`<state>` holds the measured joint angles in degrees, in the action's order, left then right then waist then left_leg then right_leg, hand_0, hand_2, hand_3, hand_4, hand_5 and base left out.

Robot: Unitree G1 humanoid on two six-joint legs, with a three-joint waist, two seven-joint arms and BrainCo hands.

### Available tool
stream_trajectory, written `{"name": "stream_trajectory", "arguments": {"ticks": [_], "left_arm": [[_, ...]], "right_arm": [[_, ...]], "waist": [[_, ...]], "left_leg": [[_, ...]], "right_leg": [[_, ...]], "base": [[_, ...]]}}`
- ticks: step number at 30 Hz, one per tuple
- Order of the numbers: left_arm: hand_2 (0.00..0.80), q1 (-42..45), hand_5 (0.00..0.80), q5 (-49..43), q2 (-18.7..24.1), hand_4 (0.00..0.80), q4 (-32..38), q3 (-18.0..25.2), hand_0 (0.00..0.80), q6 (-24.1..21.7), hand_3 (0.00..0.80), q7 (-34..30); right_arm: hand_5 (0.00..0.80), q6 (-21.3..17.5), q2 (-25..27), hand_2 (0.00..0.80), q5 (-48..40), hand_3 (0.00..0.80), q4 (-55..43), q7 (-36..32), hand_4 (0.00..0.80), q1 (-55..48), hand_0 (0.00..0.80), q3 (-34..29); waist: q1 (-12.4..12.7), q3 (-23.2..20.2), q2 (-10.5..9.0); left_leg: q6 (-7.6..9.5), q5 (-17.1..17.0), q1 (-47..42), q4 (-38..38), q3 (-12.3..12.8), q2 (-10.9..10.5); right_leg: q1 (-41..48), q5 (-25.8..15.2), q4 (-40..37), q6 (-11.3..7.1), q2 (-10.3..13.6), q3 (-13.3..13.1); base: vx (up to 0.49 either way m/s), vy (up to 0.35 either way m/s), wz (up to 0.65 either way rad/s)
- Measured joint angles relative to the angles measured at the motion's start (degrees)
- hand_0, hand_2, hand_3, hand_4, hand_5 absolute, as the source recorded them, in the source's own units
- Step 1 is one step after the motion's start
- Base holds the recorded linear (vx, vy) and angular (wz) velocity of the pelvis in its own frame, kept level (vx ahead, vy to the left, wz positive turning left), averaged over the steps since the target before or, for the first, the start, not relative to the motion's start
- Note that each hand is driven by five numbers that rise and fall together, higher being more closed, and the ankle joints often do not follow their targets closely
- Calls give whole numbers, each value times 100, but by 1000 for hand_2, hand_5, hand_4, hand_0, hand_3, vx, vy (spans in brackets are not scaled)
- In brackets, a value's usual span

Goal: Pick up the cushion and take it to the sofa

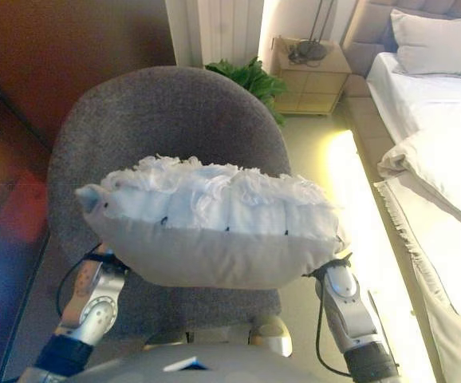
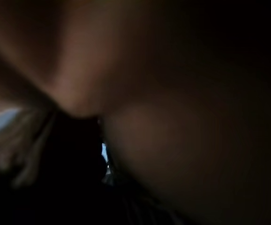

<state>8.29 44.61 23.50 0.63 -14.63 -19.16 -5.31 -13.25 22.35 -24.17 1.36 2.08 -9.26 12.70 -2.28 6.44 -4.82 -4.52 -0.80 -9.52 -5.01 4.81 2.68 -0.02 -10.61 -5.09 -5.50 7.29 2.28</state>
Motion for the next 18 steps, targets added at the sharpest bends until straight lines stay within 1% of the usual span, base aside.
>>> {"name": "stream_trajectory", "arguments": {"ticks": [2,4,7,9,11,14,15,18], "left_arm": [[800,-89,800,-124,-20,800,-2,-2,800,25,800,205],[800,-133,800,-230,-60,800,-38,-1,800,96,800,401],[800,-165,800,-345,-146,800,-146,-41,800,174,800,739],[800,-185,800,-431,-248,800,-280,-42,800,227,800,979],[800,-210,800,-565,-386,800,-418,-56,800,278,800,1270],[800,-282,800,-584,-530,800,-493,-149,800,452,800,1788],[800,-334,800,-650,-576,800,-535,-170,800,490,800,1925],[800,-537,800,-813,-710,800,-651,-234,800,650,800,2373]], "right_arm": [[800,32,67,800,-3,800,36,26,800,99,800,60],[800,53,90,800,-15,800,337,17,800,334,800,152],[800,145,92,800,-28,800,586,-5,800,548,800,180],[800,269,93,800,-27,800,714,-25,800,699,800,211],[800,349,93,800,-28,800,995,-24,800,937,800,305],[800,467,87,800,-34,800,1331,-24,800,1204,800,394],[800,495,86,800,-50,800,1395,-24,800,1248,800,396],[800,566,23,800,-234,800,1750,-22,800,1515,800,427]], "waist": [[-3,1,1],[2,2,8],[13,-22,57],[28,-58,110],[28,-105,162],[58,-124,187],[144,-152,184],[211,-178,162]], "left_leg": [[-21,15,-28,-2,29,52],[-53,37,-133,-4,76,105],[-66,109,-197,-31,101,196],[-70,111,-197,-32,97,251],[-82,113,-215,-31,87,308],[-126,137,-323,-30,36,398],[-130,139,-318,-31,-5,420],[-181,113,-296,-29,-44,464]], "right_leg": [[11,28,-2,2,-44,-14],[98,60,-9,38,-97,-22],[183,120,-28,116,-169,-15],[195,125,-27,126,-192,0],[226,126,-31,130,-246,35],[384,172,-38,198,-328,133],[389,181,-38,211,-345,150],[401,189,-37,224,-379,208]], "base": [[133,-196,-15],[157,-197,-8],[173,-192,-4],[187,-206,1],[203,-224,7],[185,-209,12],[174,-214,10],[135,-178,9]]}}
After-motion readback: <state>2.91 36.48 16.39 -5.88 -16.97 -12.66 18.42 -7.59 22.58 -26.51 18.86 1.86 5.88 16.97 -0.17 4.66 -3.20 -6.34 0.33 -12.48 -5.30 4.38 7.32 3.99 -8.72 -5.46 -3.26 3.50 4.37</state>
